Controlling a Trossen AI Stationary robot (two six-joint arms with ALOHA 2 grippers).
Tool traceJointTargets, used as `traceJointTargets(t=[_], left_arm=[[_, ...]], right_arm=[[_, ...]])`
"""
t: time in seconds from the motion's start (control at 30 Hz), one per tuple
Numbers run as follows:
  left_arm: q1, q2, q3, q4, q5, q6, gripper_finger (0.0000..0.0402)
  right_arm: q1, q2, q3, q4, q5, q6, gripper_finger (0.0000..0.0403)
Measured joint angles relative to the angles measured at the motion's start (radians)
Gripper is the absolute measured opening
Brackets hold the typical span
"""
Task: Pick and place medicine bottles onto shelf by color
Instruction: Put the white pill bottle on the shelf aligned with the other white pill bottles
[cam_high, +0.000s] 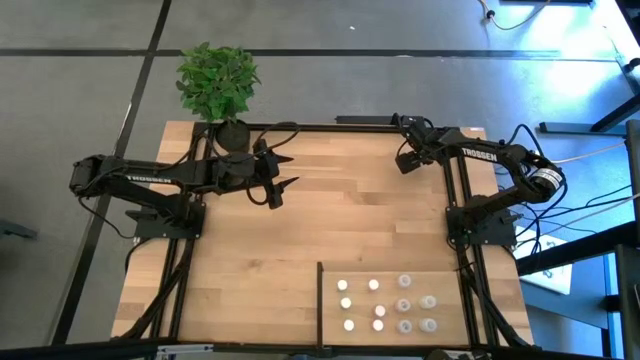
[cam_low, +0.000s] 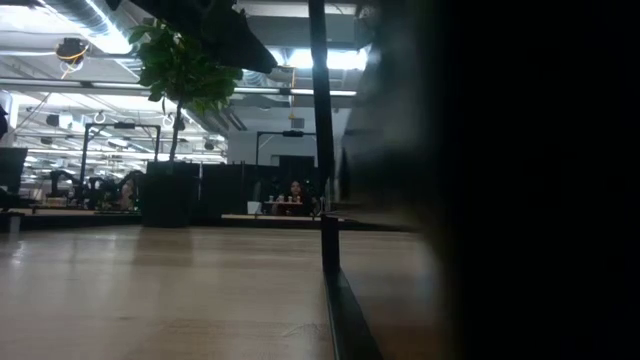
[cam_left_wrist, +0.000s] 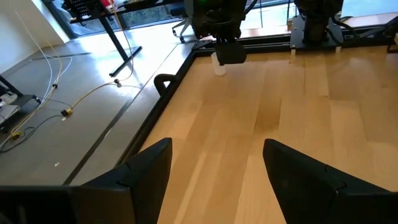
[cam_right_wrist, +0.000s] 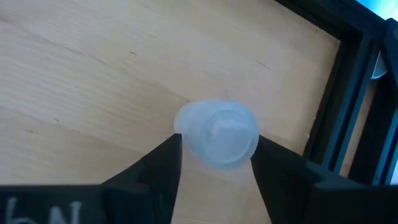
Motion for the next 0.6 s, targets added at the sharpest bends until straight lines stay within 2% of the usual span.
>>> traceJointTargets(t=[0.3,0.43,0.6], left_arm=[[0.0,0.0,0.0,0.0,0.0,-0.001,0.0247],[0.0,0.0,0.0,0.0,0.0,-0.001,0.0247],[0.0,0.0,0.0,0.0,0.0,-0.001,0.0247]], right_arm=[[0.0,-0.001,0.0,-0.001,0.0,-0.002,0.0135],[0.0,-0.001,0.0,-0.003,0.0,-0.002,0.0136],[0.0,-0.001,0.0,-0.004,0.0,-0.002,0.0159]])
